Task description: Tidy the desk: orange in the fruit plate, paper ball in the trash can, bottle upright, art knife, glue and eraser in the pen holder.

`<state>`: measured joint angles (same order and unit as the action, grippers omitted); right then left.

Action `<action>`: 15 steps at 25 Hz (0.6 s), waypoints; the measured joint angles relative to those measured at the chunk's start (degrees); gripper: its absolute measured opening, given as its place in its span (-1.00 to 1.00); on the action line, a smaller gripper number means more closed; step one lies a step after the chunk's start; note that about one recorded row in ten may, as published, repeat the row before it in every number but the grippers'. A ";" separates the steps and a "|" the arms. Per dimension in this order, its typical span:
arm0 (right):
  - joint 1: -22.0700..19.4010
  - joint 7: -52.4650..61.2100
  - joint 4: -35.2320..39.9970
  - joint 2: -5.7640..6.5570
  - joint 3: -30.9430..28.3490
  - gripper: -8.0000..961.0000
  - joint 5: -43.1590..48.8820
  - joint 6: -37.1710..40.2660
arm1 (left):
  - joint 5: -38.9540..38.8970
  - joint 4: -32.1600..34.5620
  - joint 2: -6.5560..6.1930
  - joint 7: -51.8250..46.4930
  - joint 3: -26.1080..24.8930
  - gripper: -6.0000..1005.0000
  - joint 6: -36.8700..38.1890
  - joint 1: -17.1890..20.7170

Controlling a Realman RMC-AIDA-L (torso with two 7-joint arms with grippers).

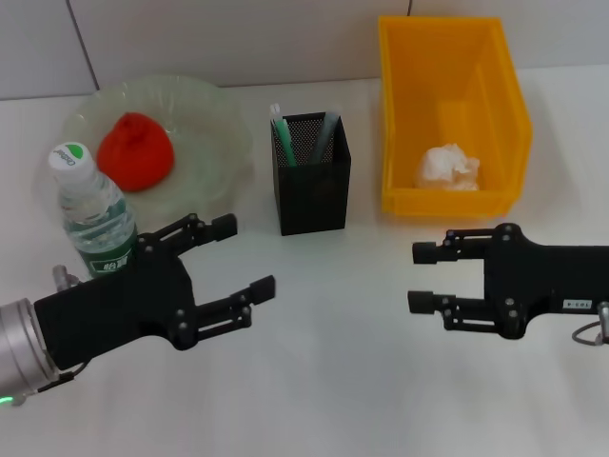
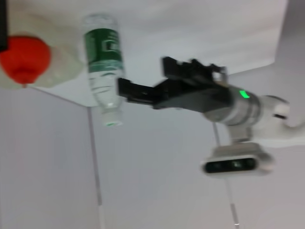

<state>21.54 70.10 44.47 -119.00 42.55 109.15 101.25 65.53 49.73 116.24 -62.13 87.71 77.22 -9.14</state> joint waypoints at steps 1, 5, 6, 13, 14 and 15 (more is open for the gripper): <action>-0.04 0.20 0.35 -0.06 0.19 0.20 0.01 1.44 | 0.60 -0.60 0.02 -0.11 -0.84 0.62 0.11 -0.23; 0.12 0.37 0.75 -0.08 0.44 0.20 0.01 3.01 | 2.53 -1.37 -0.34 -0.93 -3.29 0.62 0.56 -0.47; 0.30 0.58 0.85 -0.09 0.86 0.20 0.01 3.36 | 3.47 -1.41 -0.57 -1.71 -4.19 0.62 0.89 -0.50; 1.85 1.71 0.80 -0.20 4.44 0.20 0.01 2.50 | 5.35 -1.41 -0.79 -2.92 -4.99 0.62 1.95 -0.53; 2.21 1.71 0.65 -0.20 4.47 0.20 0.01 2.27 | 5.49 -1.38 -0.80 -3.13 -5.02 0.62 2.20 -0.49; 2.21 1.71 0.65 -0.20 4.47 0.20 0.01 2.27 | 5.49 -1.38 -0.80 -3.13 -5.02 0.62 2.20 -0.49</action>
<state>23.75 71.81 45.12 -119.20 47.02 109.17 103.52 71.01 48.35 115.44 -65.26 82.69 79.42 -9.62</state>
